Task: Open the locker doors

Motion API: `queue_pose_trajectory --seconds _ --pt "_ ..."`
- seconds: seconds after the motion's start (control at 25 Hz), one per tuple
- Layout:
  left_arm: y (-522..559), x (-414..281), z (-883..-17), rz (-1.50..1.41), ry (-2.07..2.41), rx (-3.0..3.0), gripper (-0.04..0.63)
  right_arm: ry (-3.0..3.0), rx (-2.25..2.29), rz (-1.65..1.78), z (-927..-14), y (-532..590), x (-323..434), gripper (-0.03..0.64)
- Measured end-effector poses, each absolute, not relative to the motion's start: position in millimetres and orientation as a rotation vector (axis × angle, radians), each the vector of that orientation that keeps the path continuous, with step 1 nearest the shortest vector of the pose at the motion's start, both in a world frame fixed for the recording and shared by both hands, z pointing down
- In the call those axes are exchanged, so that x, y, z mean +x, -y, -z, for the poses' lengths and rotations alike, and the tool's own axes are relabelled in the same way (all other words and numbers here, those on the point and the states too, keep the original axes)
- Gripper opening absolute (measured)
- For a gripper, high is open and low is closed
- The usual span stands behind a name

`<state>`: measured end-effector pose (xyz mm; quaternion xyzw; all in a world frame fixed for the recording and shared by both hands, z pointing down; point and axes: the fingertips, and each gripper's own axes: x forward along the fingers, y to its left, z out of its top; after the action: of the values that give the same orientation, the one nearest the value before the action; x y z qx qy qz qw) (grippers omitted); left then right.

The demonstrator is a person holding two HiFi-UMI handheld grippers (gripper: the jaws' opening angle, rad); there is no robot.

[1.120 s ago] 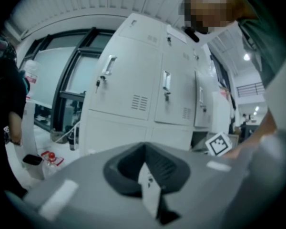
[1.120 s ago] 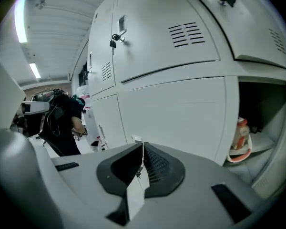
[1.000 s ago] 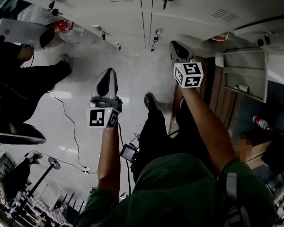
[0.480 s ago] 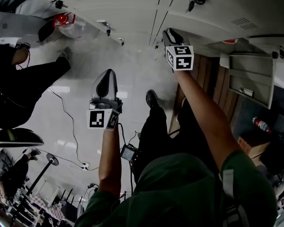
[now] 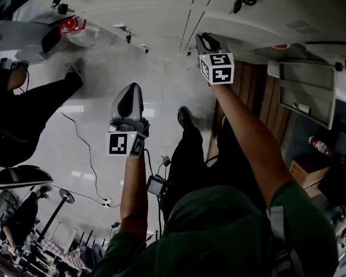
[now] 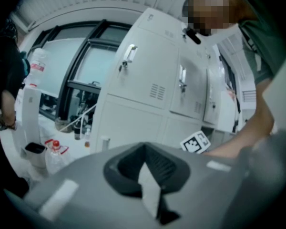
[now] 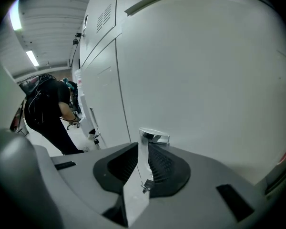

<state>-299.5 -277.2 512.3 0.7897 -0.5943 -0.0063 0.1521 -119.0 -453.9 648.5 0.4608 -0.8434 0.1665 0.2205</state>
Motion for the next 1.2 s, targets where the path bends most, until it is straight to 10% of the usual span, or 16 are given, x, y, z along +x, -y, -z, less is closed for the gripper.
queue_pose_trajectory --seconds 0.88,1.04,1.2 --pt "297 -204 -518 0.016 1.446 2.436 0.002 2.269 1.241 -0.585 -647 289 -51 0.064" --pt "290 -192 -528 -0.053 1.429 2.442 0.002 2.169 1.36 -0.751 -652 283 -51 0.232" --pt "283 -183 -526 -0.054 1.428 2.423 0.002 2.079 1.521 -0.831 -650 293 -41 0.229"
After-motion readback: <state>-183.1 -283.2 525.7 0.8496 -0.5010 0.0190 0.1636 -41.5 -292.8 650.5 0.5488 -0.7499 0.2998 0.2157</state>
